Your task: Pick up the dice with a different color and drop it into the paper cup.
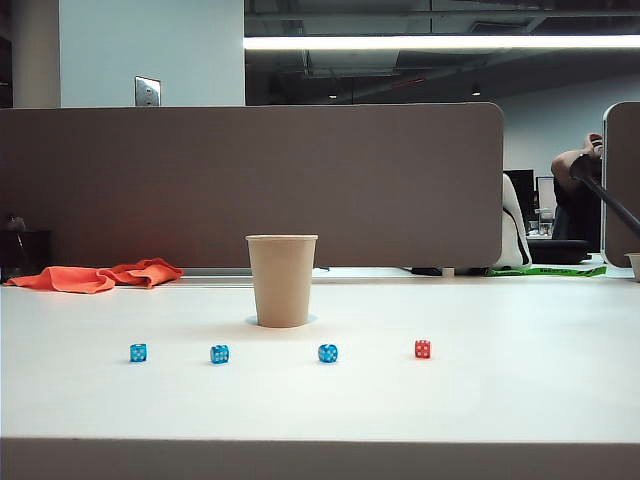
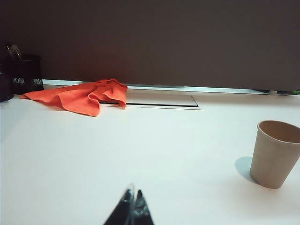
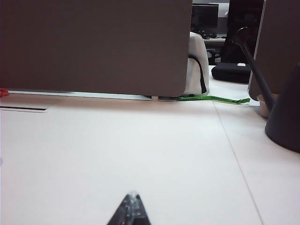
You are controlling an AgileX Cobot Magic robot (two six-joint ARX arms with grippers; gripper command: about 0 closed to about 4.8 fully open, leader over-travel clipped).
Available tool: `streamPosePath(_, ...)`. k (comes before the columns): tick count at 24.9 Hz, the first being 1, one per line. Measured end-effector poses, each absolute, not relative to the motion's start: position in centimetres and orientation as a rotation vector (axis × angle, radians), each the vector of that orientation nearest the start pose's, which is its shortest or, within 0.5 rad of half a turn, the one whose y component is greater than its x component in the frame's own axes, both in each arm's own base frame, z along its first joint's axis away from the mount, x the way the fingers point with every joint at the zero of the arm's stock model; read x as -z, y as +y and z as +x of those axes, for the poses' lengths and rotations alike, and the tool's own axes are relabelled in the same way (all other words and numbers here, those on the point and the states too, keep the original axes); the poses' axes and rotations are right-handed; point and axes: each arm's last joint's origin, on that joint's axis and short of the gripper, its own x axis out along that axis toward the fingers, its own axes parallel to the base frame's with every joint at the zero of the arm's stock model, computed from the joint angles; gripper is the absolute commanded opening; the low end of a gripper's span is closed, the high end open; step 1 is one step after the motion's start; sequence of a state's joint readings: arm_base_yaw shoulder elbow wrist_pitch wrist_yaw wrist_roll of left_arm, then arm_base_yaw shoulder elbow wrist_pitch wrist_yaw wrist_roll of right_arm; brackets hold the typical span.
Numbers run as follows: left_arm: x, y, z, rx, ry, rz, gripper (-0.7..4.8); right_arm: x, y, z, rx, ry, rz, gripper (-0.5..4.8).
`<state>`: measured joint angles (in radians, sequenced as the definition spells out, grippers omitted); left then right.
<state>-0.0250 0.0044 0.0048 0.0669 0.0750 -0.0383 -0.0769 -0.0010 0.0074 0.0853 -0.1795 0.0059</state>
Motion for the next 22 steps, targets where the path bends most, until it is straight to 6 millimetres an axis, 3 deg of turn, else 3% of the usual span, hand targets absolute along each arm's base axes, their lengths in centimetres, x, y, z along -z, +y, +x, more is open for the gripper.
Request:
streamPosePath(15, -17.1, -0.7, 9.7, 0.198, -0.063, -0.033, -0.06, -17.5, -0.2, 9.6, -0.105, -0.082, -0.005, -0.01)
streamPosePath(22, -19.2, -0.8, 8.8, 0.243, 0.018, 0.033, -0.06, -20.4, -0.1, 8.7, -0.105, -0.075, -0.011, -0.01)
